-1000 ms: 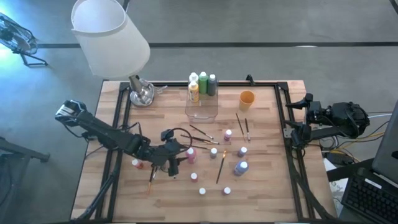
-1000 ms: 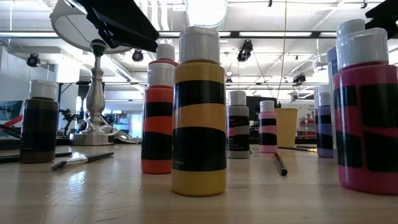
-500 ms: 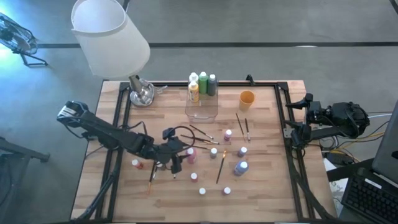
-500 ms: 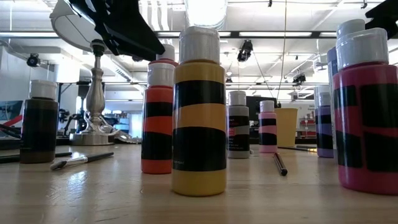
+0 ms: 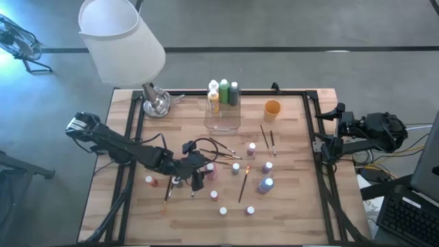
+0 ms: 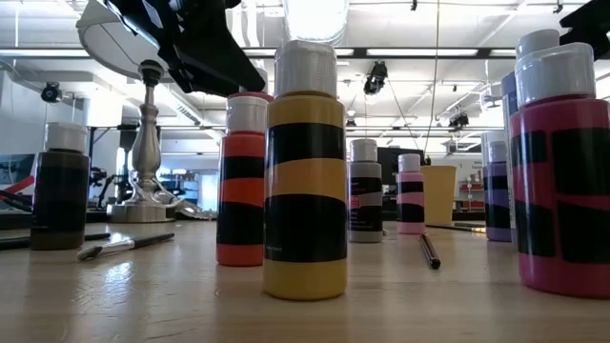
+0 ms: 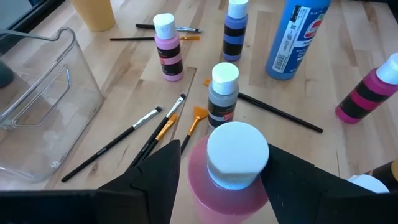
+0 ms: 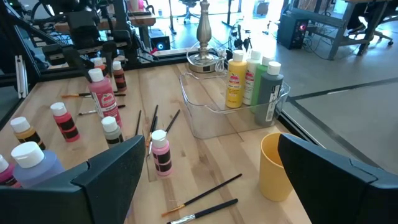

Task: Pick & Place Paint Supplies
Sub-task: Put the big pink paint bottle into the bin

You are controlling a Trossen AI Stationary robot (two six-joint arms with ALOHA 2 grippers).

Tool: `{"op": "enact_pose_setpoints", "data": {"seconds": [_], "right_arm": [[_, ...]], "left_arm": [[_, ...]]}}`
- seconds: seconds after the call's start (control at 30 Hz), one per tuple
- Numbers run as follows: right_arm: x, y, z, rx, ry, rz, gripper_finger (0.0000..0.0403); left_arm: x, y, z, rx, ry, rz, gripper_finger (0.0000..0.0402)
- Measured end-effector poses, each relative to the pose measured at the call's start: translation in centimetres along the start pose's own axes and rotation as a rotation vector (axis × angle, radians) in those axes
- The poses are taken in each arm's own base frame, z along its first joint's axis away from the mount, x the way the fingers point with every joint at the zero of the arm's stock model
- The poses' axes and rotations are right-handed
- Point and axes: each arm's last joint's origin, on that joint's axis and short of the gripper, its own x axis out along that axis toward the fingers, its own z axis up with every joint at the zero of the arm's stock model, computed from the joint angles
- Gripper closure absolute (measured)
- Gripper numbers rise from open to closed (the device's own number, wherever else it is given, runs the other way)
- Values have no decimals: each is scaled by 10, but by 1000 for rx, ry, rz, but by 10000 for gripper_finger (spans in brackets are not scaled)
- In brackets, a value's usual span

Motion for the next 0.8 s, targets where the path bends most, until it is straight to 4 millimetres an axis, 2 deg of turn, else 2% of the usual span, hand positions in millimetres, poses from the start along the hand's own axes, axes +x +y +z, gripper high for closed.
{"op": "enact_pose_setpoints", "data": {"seconds": [0.27,0.4,0.57,0.8], "right_arm": [[0,0,0,0,0,0,39],[0,0,0,0,0,0,39],[0,0,0,0,0,1,39],[0,0,0,0,0,0,39]], "left_arm": [[0,0,1,2,-5,-1,192],[0,0,1,2,-8,-1,218],[0,0,1,0,-10,3,274],[1,1,1,-2,-10,6,279]]}}
